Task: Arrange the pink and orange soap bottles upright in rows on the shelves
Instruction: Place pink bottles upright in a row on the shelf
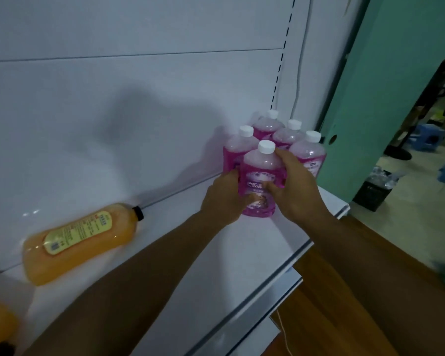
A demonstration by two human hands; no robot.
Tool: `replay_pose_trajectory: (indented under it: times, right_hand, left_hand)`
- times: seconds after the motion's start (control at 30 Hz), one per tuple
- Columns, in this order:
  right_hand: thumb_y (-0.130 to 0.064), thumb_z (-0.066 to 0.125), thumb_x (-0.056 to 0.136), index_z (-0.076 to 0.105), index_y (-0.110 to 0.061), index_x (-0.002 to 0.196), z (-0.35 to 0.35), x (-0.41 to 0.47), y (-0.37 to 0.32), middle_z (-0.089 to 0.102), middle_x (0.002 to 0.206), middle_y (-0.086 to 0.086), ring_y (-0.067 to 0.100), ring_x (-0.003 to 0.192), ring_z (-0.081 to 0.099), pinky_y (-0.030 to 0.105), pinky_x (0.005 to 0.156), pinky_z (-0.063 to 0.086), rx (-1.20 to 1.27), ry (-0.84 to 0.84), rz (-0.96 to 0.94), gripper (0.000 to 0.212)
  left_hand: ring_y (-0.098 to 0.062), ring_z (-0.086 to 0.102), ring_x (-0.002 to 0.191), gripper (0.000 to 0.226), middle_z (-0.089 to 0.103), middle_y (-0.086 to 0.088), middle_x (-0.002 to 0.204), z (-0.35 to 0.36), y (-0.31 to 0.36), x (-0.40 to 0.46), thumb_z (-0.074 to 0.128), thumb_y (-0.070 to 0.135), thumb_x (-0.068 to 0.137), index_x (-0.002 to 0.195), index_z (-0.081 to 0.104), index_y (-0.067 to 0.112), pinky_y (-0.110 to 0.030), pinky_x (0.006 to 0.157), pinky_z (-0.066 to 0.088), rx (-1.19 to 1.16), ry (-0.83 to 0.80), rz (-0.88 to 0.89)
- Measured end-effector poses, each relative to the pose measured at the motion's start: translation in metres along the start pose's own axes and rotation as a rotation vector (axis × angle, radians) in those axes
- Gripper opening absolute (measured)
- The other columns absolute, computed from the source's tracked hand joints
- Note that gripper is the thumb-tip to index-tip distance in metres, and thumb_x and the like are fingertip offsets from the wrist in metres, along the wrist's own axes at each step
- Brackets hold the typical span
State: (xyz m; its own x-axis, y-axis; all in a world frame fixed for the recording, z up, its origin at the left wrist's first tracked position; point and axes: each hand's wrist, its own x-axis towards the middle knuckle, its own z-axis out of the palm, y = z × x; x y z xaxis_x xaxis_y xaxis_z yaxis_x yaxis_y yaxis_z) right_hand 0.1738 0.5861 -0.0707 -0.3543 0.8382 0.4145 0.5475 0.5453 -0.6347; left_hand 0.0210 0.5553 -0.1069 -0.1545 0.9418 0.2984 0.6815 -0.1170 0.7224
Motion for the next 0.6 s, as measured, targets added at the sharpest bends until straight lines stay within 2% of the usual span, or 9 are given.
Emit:
replay_pose_trajectory:
  times: [0.13,0.23,0.33,0.5,0.6]
  right_hand:
    - [-0.011,0.076,0.079,0.039,-0.019,0.141,0.002,0.001,0.005,0.053,0.134,0.0,0.016,0.123,0.05,0.034,0.105,0.043,0.032,0.012,-0.071,0.073]
    - [-0.015,0.075,0.081,0.037,-0.017,0.141,0.001,-0.009,-0.003,0.049,0.137,0.003,0.015,0.125,0.045,0.04,0.106,0.043,0.032,0.111,-0.127,0.071]
    - [-0.014,0.073,0.083,0.035,-0.01,0.144,0.007,-0.024,-0.024,0.041,0.146,0.011,0.024,0.135,0.036,0.042,0.113,0.034,0.032,0.172,-0.249,0.072]
    - [-0.021,0.07,0.087,0.037,-0.009,0.144,0.046,-0.048,-0.064,0.04,0.148,0.009,0.025,0.14,0.033,0.039,0.114,0.029,0.097,-0.049,-0.355,0.067]
    - [-0.025,0.066,0.09,0.042,-0.011,0.141,0.073,-0.065,-0.091,0.044,0.146,0.006,0.021,0.137,0.037,0.03,0.112,0.027,0.167,-0.211,-0.391,0.058]
  left_hand:
    - [-0.015,0.064,0.089,0.062,0.069,0.002,0.104,-0.004,0.007,-0.016,0.057,0.072,0.075,0.112,0.06,0.022,-0.024,0.074,0.052,0.044,0.018,-0.05]
    - [-0.022,0.061,0.107,0.049,0.063,-0.001,0.119,-0.017,0.005,-0.034,0.067,0.045,0.083,0.124,0.055,0.02,-0.038,0.09,0.051,0.189,-0.008,-0.1]
    - [-0.02,0.054,0.118,0.065,0.055,0.0,0.133,-0.038,-0.005,-0.057,0.067,0.045,0.085,0.139,0.041,0.02,-0.038,0.098,0.047,0.314,0.048,-0.199]
    - [-0.016,0.058,0.109,0.053,0.061,0.004,0.121,-0.086,-0.008,-0.115,0.064,0.044,0.088,0.133,0.045,0.023,-0.034,0.091,0.052,0.413,0.158,-0.27]
    - [-0.018,0.058,0.107,0.046,0.062,0.001,0.118,-0.123,-0.012,-0.159,0.063,0.038,0.089,0.129,0.05,0.019,-0.036,0.09,0.05,0.457,0.219,-0.308]
